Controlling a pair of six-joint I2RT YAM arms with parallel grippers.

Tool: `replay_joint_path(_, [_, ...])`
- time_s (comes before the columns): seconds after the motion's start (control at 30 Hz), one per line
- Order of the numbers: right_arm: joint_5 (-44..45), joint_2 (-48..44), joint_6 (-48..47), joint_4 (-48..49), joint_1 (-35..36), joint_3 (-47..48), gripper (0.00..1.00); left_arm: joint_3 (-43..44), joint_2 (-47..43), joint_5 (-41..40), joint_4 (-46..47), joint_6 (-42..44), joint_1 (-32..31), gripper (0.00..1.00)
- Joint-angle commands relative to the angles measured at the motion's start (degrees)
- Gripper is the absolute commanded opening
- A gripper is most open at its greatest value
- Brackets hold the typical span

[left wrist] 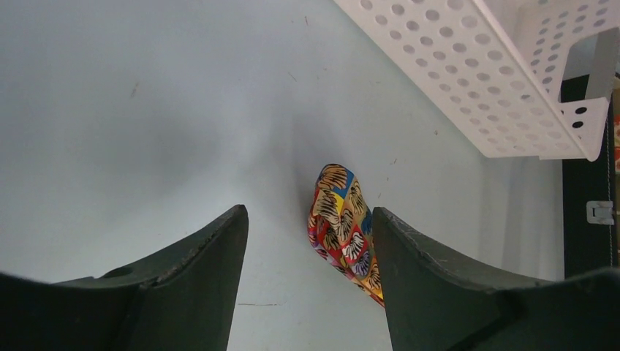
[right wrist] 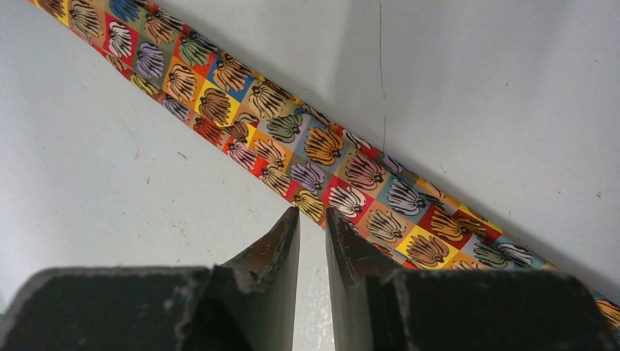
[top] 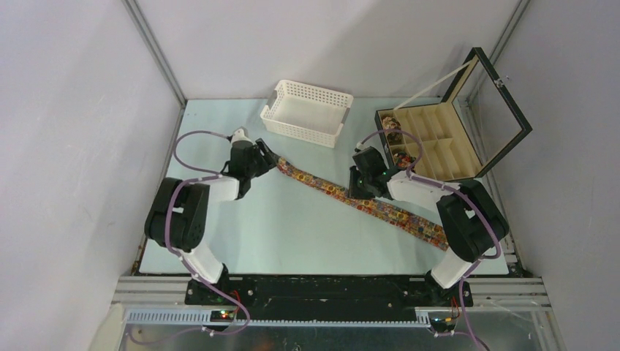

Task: Roll the ties
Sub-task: Roll the tie at the center of the board.

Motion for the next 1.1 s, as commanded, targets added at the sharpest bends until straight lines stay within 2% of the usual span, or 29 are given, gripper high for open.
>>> replay_joint_path(0.0, [1.4,0.5,0.0,1.5,0.2,0.3,0.22,2.1,2.5,4.2,6.7,0.3,0.4,0.69])
replay_joint_path(0.2, [1.4,0.6,0.2,1.4,0.2,0.2,0.21,2.5,5.5,6.7,10.7,0.5,0.4,0.68])
replay_joint_path(0.47, [1.3,0.4,0.2,1.3,0.3,0.2,0.21,4.2,8.1,7.1,8.2,0.0,0.4,0.57])
replay_joint_path(0.83, [1.4,0.6,0.3,1.3,0.3,0.2,0.20,2.2,8.7,8.1,9.6,-0.9,0.3,0.55])
replay_joint_path(1.07, [1.4,1.0,0.3,1.3,0.5,0.2,0.20,1.0,8.9,8.4,10.6,-0.9,0.4,0.49])
